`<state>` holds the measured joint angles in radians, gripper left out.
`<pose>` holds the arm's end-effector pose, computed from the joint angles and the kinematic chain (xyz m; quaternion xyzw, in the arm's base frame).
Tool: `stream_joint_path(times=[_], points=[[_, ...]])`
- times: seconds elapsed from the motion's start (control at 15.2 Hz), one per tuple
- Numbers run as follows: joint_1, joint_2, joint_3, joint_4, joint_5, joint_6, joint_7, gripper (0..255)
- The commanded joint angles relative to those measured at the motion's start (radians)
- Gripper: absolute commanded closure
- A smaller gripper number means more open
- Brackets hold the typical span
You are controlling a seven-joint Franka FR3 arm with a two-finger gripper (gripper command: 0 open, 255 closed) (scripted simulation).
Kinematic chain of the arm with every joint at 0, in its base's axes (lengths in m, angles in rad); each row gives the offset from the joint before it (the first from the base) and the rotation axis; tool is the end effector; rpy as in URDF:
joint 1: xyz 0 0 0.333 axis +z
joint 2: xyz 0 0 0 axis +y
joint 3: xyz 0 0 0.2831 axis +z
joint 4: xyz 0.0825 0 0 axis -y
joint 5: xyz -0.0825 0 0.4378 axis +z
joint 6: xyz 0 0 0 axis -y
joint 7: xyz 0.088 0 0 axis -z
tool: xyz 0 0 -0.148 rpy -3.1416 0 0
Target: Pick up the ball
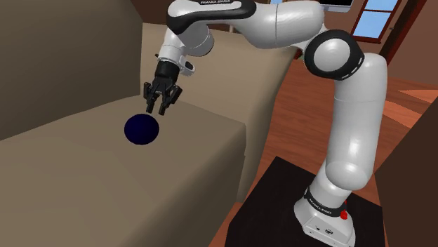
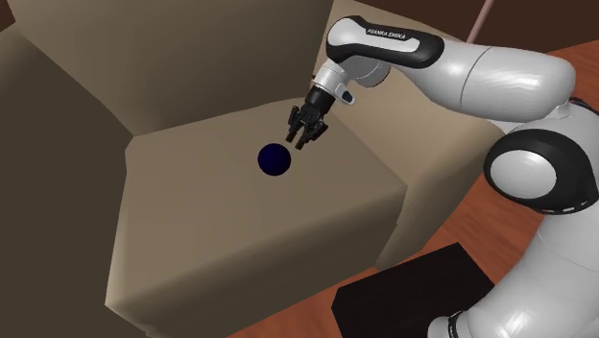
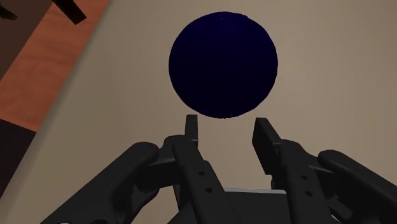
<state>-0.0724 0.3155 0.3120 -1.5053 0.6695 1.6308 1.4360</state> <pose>0.6410 0.2280 0.4337 -0.7347 0.5625 0.3301 0.1864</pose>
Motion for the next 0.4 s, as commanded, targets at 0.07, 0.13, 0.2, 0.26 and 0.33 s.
stream_joint_path(times=[0.07,0.13,0.2,0.26,0.33], points=[[-0.002,-0.002,0.000,0.037,-0.001,-0.031,0.023,255],[-0.002,-0.002,0.001,0.049,-0.001,-0.041,0.030,255],[-0.003,-0.001,0.001,0.062,-0.002,-0.050,0.038,255],[-0.003,-0.001,0.001,0.063,-0.002,-0.052,0.039,255],[-0.003,-0.001,0.001,0.064,-0.002,-0.052,0.039,255]])
